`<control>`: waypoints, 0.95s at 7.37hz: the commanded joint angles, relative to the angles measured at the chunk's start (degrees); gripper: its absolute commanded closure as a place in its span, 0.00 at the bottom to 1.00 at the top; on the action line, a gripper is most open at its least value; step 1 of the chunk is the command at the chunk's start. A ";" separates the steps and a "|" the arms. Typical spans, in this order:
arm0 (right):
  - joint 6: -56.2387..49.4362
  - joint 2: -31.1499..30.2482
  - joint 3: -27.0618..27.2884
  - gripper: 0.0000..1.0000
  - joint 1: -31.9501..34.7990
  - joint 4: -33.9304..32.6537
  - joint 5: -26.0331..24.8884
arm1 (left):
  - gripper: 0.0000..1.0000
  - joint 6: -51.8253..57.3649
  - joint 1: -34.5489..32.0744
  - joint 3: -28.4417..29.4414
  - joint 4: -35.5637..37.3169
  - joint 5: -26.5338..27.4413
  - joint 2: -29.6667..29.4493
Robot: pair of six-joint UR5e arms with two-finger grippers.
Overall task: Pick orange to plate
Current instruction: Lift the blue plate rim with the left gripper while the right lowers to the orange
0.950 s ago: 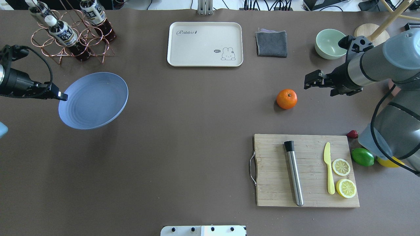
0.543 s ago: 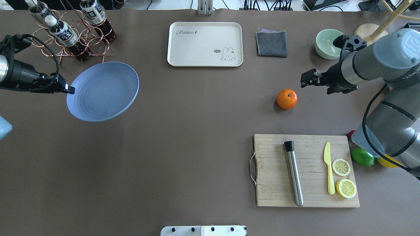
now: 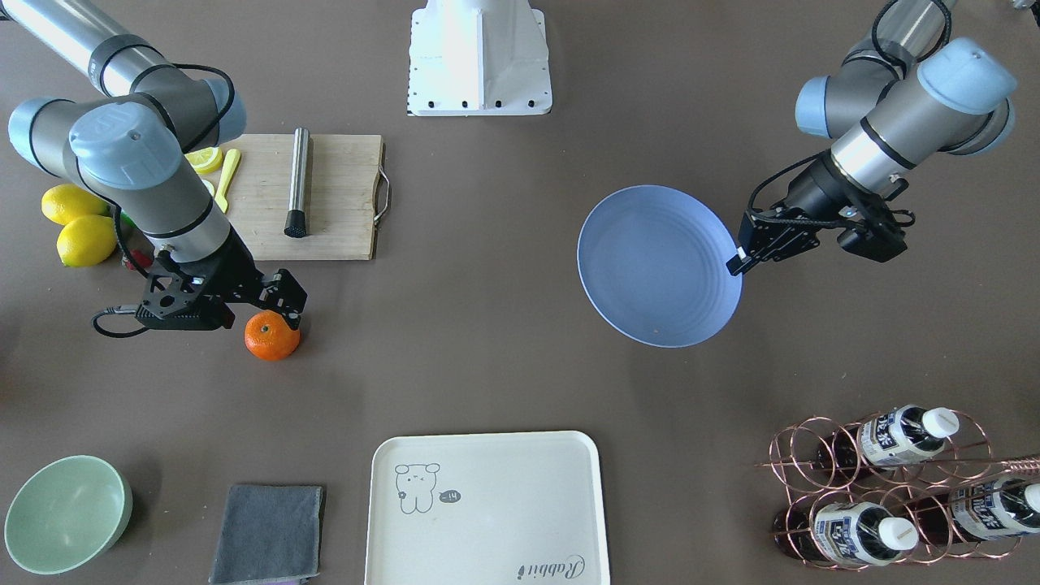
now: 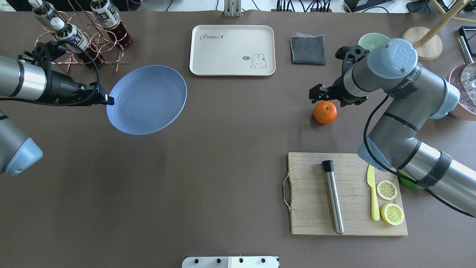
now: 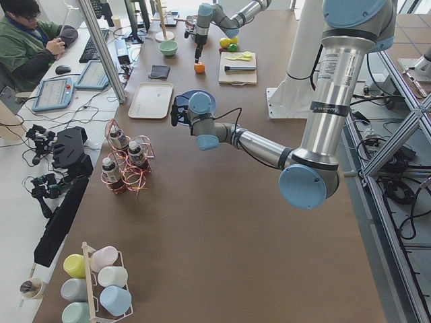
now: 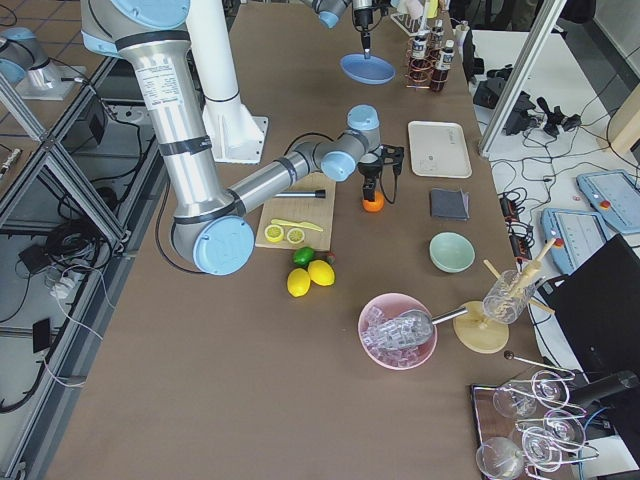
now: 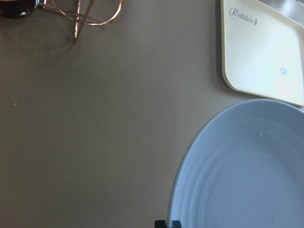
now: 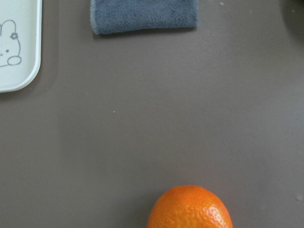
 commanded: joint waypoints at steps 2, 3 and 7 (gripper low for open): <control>-5.40 1.18 -4.00 0.00 -0.20 -2.24 0.12 | 1.00 -3.89 5.68 -0.41 1.05 7.50 -2.11; -5.40 1.18 -3.65 0.00 -0.63 -3.22 -0.22 | 1.00 -4.17 8.04 -0.84 1.14 10.73 -2.11; -5.23 1.18 -4.17 0.00 -2.39 -2.88 -0.49 | 1.00 -8.47 18.33 -6.73 13.83 23.74 -6.22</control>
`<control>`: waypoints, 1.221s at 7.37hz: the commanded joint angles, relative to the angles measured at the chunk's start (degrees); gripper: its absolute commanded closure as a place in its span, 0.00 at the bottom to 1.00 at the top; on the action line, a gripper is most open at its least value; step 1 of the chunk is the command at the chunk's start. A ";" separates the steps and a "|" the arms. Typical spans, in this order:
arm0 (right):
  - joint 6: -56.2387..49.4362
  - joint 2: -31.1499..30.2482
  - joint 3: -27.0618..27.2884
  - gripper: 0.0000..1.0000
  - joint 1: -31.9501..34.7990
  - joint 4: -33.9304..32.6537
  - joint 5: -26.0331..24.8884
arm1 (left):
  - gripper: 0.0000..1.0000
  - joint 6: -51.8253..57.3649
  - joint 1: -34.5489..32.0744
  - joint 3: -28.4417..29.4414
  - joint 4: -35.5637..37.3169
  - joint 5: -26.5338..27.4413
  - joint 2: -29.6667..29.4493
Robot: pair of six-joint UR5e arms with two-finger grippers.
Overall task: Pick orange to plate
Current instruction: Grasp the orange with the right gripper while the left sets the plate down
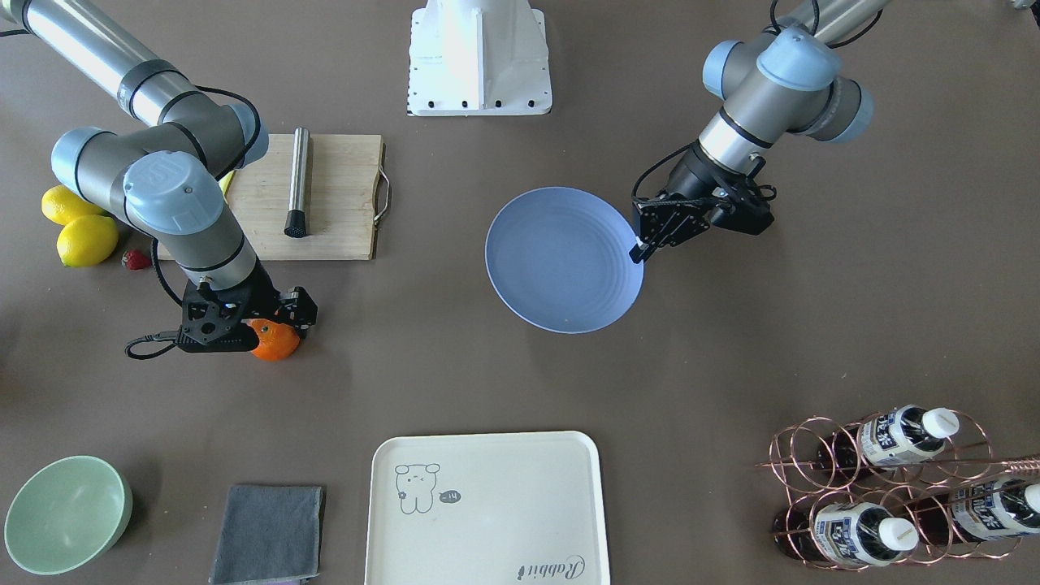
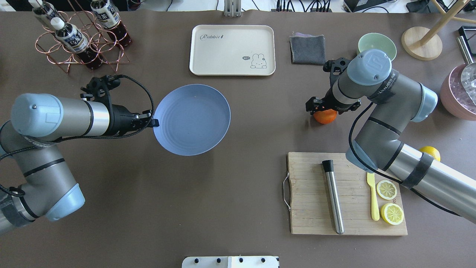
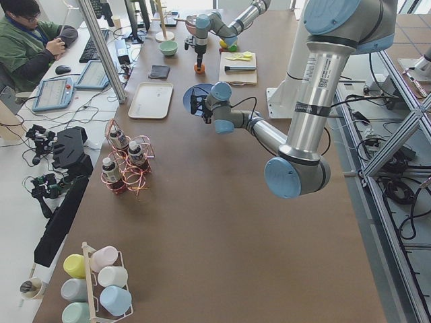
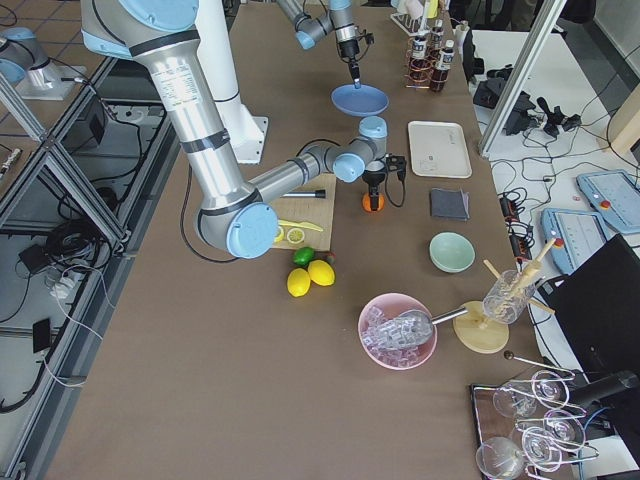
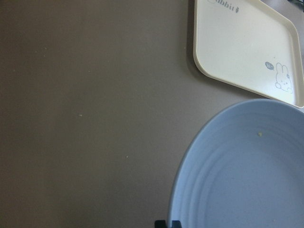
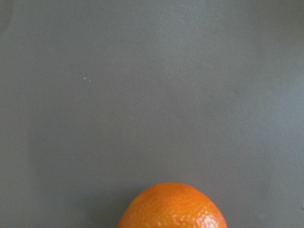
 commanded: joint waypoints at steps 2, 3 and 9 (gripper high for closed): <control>-0.02 0.16 -0.38 0.16 -0.45 0.33 -0.04 | 1.00 -1.83 5.16 -1.50 6.31 6.57 -3.42; -0.11 0.07 -0.38 0.42 -0.36 0.33 -0.04 | 1.00 -1.83 5.17 -1.50 6.31 6.66 -3.51; -1.16 0.16 3.31 1.00 2.63 -0.37 2.95 | 1.00 -3.85 15.43 0.50 14.40 19.82 -8.08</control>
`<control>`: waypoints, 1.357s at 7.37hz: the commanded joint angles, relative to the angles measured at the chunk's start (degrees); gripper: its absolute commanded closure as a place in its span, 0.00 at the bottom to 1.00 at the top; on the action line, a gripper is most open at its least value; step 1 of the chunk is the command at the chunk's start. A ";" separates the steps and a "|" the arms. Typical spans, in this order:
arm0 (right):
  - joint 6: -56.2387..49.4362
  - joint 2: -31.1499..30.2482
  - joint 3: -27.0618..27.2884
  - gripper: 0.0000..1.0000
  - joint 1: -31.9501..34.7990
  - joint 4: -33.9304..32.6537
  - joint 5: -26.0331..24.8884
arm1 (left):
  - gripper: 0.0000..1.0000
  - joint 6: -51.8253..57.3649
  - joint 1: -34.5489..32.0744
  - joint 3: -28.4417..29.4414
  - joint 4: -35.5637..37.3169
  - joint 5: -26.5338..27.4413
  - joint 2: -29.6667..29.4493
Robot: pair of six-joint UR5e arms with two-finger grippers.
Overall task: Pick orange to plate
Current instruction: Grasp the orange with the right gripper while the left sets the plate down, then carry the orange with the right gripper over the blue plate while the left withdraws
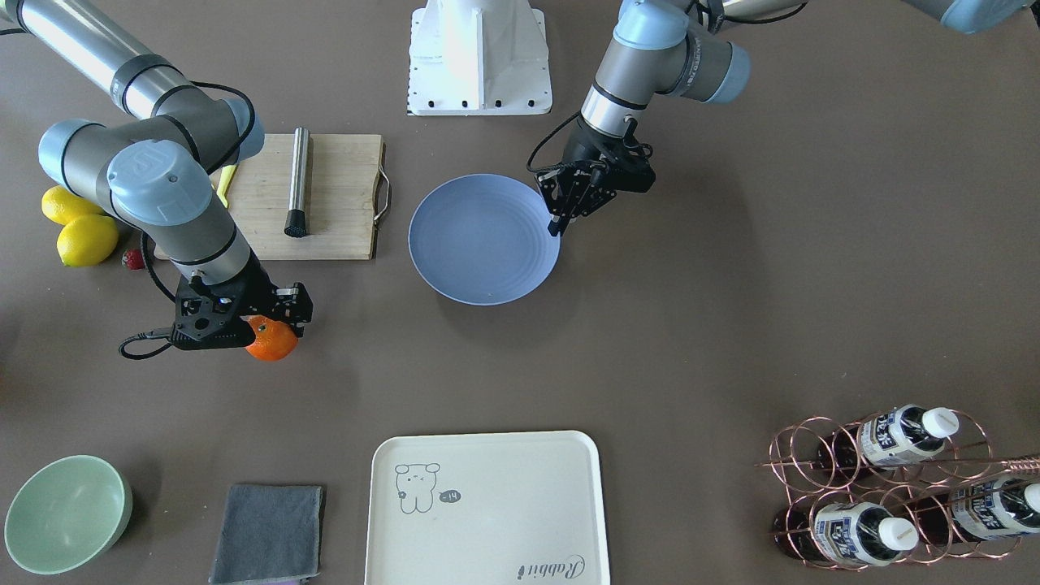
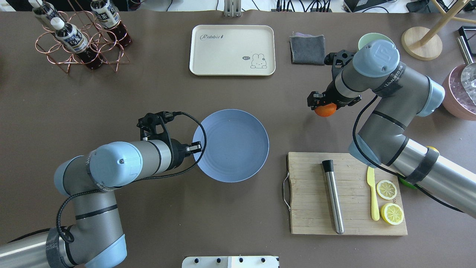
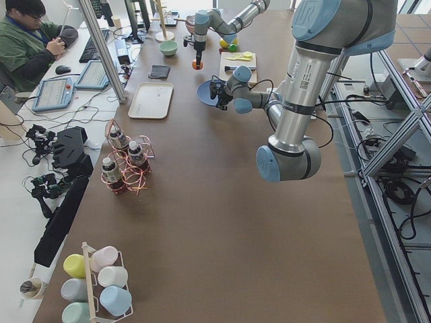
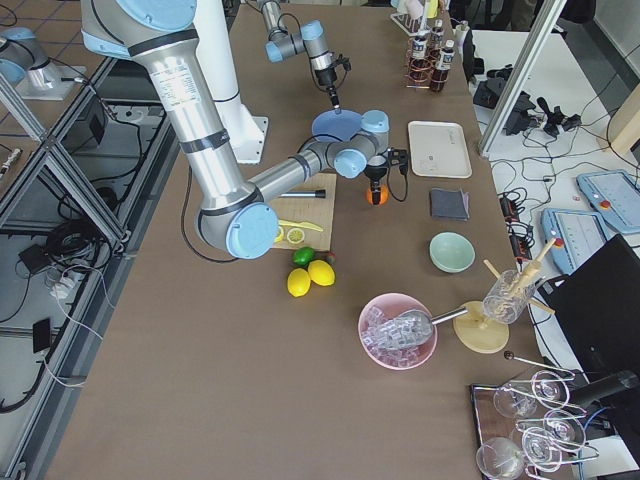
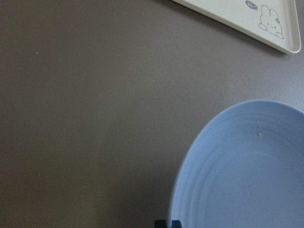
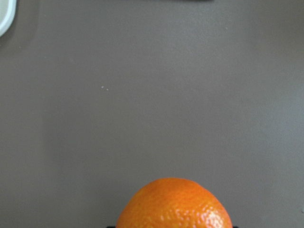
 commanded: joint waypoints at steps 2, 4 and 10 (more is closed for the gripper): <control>0.75 0.72 0.72 1.00 0.57 -0.21 1.13 | 1.00 0.42 3.58 1.96 0.57 4.65 -0.28; 0.93 0.81 2.38 1.00 0.57 -0.30 1.31 | 0.25 0.43 3.67 2.22 0.57 4.82 -0.19; 13.38 8.98 9.24 1.00 -12.94 -10.85 -8.68 | 0.02 10.51 -1.41 -1.46 6.32 3.53 -0.53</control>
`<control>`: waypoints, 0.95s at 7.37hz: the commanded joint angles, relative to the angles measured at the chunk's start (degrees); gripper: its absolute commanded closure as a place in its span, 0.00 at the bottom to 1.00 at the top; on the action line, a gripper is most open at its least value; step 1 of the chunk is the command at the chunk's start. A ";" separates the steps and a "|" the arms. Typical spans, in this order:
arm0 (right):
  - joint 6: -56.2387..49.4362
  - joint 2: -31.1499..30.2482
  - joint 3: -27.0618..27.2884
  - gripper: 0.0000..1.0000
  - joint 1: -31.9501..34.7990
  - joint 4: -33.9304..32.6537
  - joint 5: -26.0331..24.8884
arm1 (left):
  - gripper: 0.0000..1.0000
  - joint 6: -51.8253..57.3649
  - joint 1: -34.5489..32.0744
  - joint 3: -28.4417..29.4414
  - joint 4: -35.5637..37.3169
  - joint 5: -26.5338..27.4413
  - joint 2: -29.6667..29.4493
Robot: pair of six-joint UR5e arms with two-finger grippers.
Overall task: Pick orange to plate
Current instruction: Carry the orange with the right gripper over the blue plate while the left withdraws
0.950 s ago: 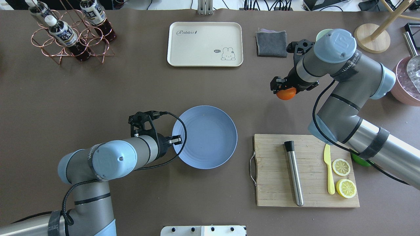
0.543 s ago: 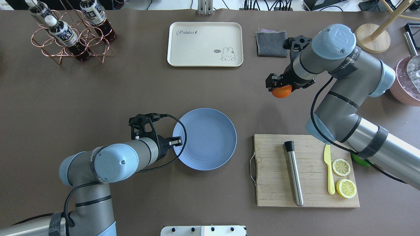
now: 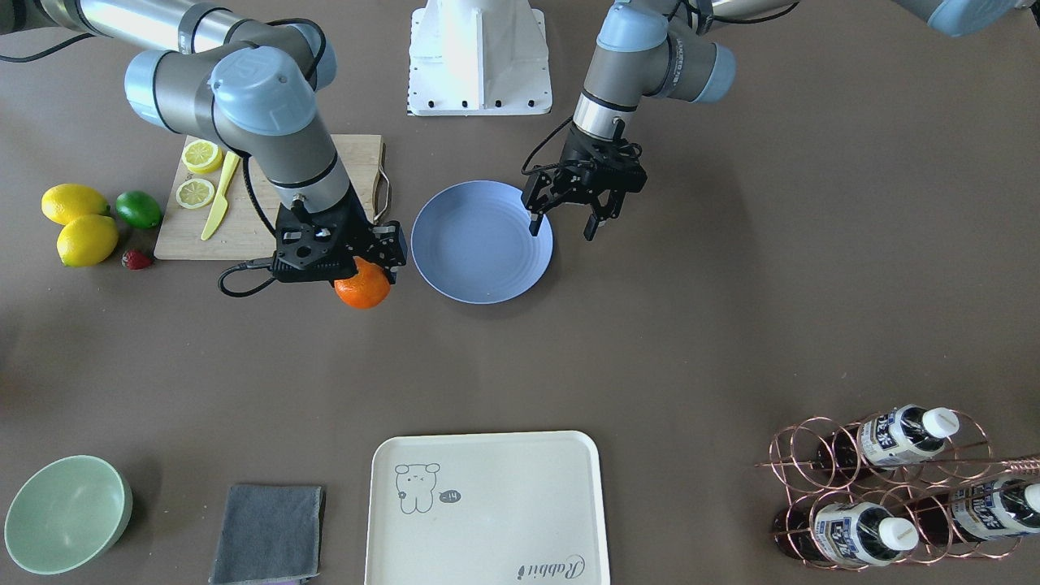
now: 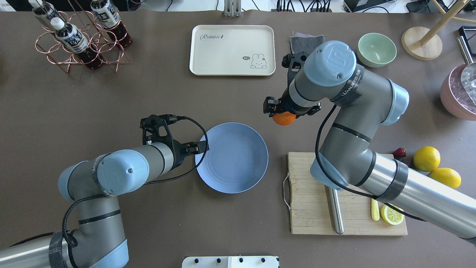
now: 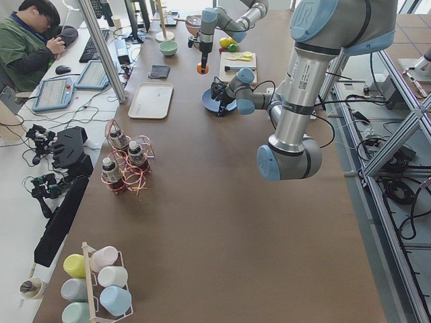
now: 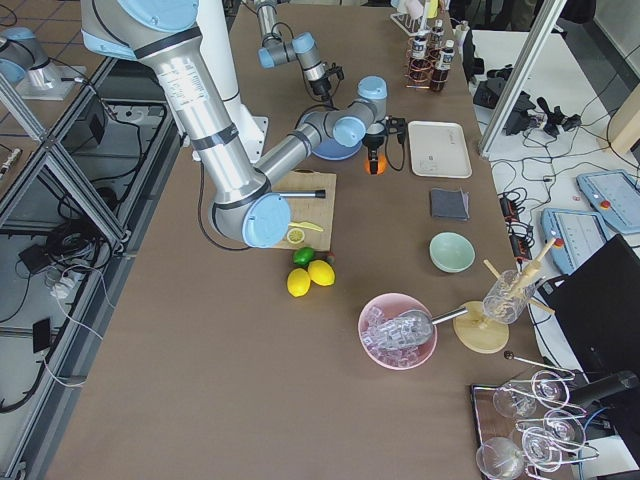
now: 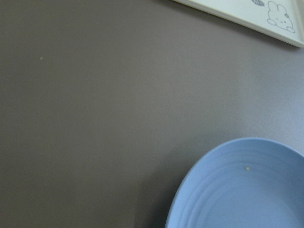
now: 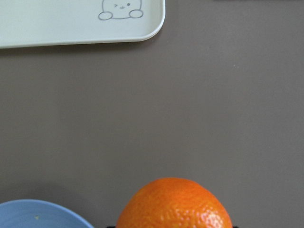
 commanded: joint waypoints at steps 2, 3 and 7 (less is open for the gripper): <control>6.30 0.62 1.68 1.00 -8.80 -0.19 -6.78 | 0.02 15.30 -5.05 -3.60 5.25 -5.66 0.72; 7.26 1.06 1.50 1.00 -11.09 -0.19 -8.37 | 0.02 17.22 -7.76 -5.18 5.26 -6.09 3.07; 11.22 3.60 -0.51 0.01 -14.27 -0.10 -9.88 | 0.02 17.33 -15.43 -6.87 2.11 -15.84 6.51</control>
